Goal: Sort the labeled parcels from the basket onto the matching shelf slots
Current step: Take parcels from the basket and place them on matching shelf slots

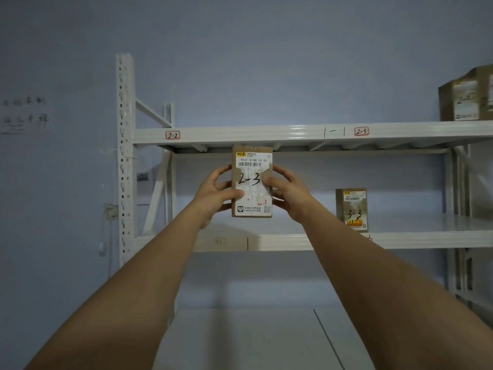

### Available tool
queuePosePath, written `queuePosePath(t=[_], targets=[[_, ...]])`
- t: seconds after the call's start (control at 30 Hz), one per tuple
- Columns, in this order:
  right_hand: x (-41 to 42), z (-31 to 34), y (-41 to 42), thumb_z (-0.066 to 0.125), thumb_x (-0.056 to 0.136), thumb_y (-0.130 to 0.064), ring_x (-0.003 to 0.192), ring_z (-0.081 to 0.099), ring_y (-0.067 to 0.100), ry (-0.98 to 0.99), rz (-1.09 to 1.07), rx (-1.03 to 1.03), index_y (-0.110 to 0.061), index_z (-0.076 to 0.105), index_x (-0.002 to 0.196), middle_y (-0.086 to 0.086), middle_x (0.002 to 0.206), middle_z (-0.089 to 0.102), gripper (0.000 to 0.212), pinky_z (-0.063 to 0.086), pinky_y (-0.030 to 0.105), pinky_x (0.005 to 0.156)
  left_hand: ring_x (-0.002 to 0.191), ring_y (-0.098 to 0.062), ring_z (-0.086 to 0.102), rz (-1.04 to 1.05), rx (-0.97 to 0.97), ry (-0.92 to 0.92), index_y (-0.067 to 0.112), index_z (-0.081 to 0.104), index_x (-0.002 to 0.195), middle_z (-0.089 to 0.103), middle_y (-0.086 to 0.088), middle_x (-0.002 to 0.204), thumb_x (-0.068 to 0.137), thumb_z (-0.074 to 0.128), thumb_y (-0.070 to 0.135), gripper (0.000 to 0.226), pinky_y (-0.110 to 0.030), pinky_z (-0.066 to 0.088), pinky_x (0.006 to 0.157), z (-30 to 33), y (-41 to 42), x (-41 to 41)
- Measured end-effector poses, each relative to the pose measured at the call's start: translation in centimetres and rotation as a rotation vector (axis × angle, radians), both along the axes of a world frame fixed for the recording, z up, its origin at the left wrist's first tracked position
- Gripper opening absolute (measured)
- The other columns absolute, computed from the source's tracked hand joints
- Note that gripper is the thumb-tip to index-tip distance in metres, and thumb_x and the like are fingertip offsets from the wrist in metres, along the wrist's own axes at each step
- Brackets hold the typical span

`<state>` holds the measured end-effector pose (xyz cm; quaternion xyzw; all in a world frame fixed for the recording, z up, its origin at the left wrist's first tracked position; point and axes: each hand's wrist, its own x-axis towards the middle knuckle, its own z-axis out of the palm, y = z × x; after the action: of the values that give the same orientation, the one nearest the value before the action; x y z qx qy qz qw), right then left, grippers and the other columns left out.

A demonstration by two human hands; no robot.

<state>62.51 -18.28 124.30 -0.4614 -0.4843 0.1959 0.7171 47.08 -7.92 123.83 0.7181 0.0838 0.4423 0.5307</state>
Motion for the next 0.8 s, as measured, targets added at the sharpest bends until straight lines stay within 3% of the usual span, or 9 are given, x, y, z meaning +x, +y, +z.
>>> queuePosePath(t=[0.23, 0.43, 0.5, 0.63, 0.8], targets=[[2.5, 0.3, 0.4, 0.061, 0.089, -0.017, 0.104, 0.065, 0.027, -0.013, 0.043, 0.026, -0.019, 0.053, 0.127, 0.008, 0.114, 0.067, 0.039, 0.053, 0.042, 0.091, 0.093, -0.020, 0.067, 0.068, -0.017, -0.024, 0.021, 0.045, 0.121, 0.067, -0.006, 0.113, 0.081, 0.066, -0.003, 0.051, -0.033, 0.058, 0.073, 1.1, -1.2, 2.2], [4.7, 2.4, 2.0, 0.062, 0.086, -0.011, 0.102, 0.065, 0.025, -0.092, -0.003, 0.018, -0.022, 0.046, 0.133, 0.006, 0.110, 0.067, 0.051, 0.052, 0.044, 0.093, 0.078, -0.014, 0.065, 0.071, -0.007, -0.133, 0.018, 0.044, 0.114, 0.065, 0.002, 0.097, 0.082, 0.064, -0.005, 0.044, -0.024, 0.056, 0.058, 4.5, 0.1, 5.3], [5.9, 4.0, 2.3, 0.062, 0.087, -0.008, 0.098, 0.066, 0.024, -0.074, -0.048, 0.065, -0.021, 0.046, 0.132, 0.006, 0.106, 0.068, 0.049, 0.055, 0.041, 0.087, 0.076, -0.013, 0.065, 0.074, 0.020, -0.163, 0.014, 0.046, 0.112, 0.064, 0.000, 0.096, 0.081, 0.064, -0.005, 0.040, -0.023, 0.055, 0.055, 6.3, 0.5, 7.3], [9.3, 8.1, 1.5, 0.063, 0.087, -0.008, 0.083, 0.069, 0.020, -0.066, -0.170, 0.154, -0.017, 0.049, 0.126, 0.008, 0.101, 0.069, 0.042, 0.057, 0.032, 0.067, 0.076, -0.013, 0.067, -0.008, 0.068, -0.232, 0.012, 0.048, 0.110, 0.065, -0.005, 0.104, 0.083, 0.066, 0.000, 0.035, -0.022, 0.055, 0.051, 10.1, 0.8, 12.3], [14.7, 11.6, -2.1, 0.062, 0.088, -0.012, 0.081, 0.069, 0.018, -0.107, -0.346, 0.248, -0.017, 0.051, 0.120, 0.005, 0.095, 0.069, 0.033, 0.058, 0.033, 0.071, 0.087, -0.014, 0.065, -0.162, 0.133, -0.314, 0.010, 0.050, 0.120, 0.061, -0.006, 0.121, 0.084, 0.065, 0.001, 0.040, -0.019, 0.056, 0.056, 13.8, -1.4, 19.6]])
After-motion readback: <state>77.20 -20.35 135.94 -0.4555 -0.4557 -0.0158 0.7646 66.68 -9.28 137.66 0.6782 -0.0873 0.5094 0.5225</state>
